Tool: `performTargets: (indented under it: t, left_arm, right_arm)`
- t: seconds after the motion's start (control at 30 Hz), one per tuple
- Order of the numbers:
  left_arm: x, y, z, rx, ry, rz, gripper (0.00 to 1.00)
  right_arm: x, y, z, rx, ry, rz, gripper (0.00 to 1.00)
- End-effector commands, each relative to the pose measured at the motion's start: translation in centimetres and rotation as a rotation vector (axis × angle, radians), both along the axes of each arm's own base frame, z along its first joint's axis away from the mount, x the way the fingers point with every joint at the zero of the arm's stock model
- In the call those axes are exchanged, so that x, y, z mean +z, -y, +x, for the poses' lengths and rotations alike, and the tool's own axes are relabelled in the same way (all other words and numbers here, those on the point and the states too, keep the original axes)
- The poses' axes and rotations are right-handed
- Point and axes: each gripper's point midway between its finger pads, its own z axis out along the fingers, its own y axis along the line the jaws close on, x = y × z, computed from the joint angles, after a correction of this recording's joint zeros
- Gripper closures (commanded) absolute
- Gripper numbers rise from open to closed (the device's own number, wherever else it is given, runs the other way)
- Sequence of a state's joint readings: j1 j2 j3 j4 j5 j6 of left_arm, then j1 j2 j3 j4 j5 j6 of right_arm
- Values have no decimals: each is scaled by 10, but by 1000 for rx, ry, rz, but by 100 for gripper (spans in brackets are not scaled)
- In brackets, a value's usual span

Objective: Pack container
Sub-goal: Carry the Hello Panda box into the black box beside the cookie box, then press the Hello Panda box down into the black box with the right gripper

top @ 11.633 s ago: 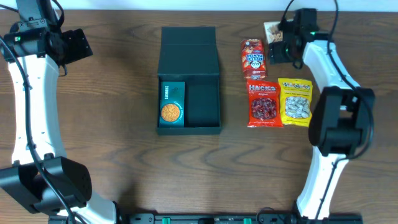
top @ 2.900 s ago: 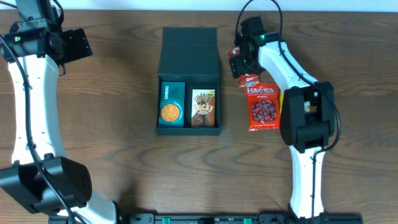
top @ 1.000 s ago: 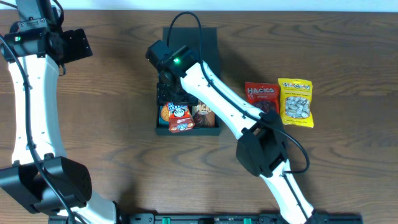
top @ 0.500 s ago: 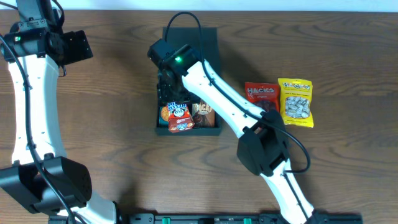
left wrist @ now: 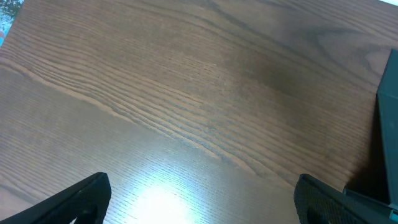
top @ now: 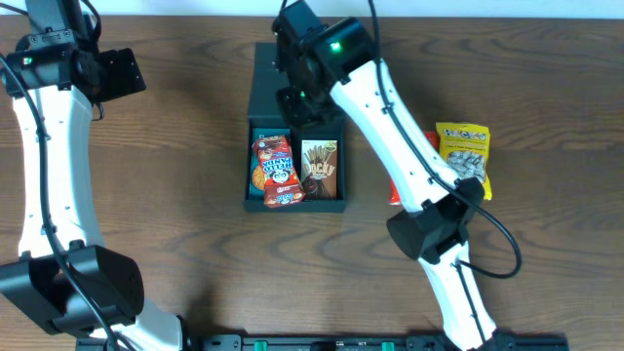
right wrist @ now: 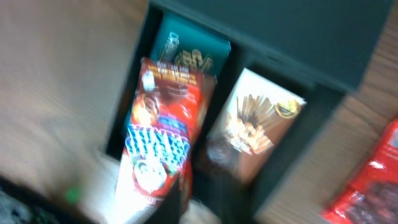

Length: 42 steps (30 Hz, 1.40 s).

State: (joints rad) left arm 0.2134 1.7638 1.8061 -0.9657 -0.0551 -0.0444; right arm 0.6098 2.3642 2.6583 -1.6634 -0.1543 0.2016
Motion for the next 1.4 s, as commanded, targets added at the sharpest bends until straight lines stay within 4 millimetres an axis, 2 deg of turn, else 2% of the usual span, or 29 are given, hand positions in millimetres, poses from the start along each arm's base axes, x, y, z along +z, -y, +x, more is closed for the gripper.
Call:
performTargets:
  t: [0.0,0.1,0.17,0.43,0.5,0.7,0.83,0.93,1.07,1.23,1.37]
  left_arm:
    - [-3,-1,1,-11,-13,2,5]
    - [-3,-1,0,-11,-13,2,5]
    - [-3,-1,1,-11,-11,3,5]
    - [-2,-10,0,8,-4,5,5]
    - [-2,-11,0,6,-5,7,5]
    - [-2,-10,0,5,-4,3,5]
    - [-3,-5,1,-10,1,-20,5]
    - [-3,-5,0,-11,-3,-21,5]
    - [-4,-5,0,-12,-6,-23,5]
    - [-5,-4,-2,-12,-16,-27,5]
    - [-7,-3,-5,-12,-28,-30,5]
  right_arm:
    - [1,0,-10,188,10,-12,98]
    - [-3,-16,-30,282,-42,39,98]
    - [-4,-21,-36,299,-47,38,98]
    - [5,-14,-34,298,-7,8,99]
    - [8,-6,-39,292,-11,-9,98]
    - [8,39,-56,235,-47,-30,98]
    - [5,54,-72,216,-40,17,98]
    - [-1,57,-89,231,-12,41,98]
    - [-22,47,-111,289,17,58,98]
    - [-60,17,-135,394,25,66,98]
    - [-68,-2,-132,414,105,71,98]
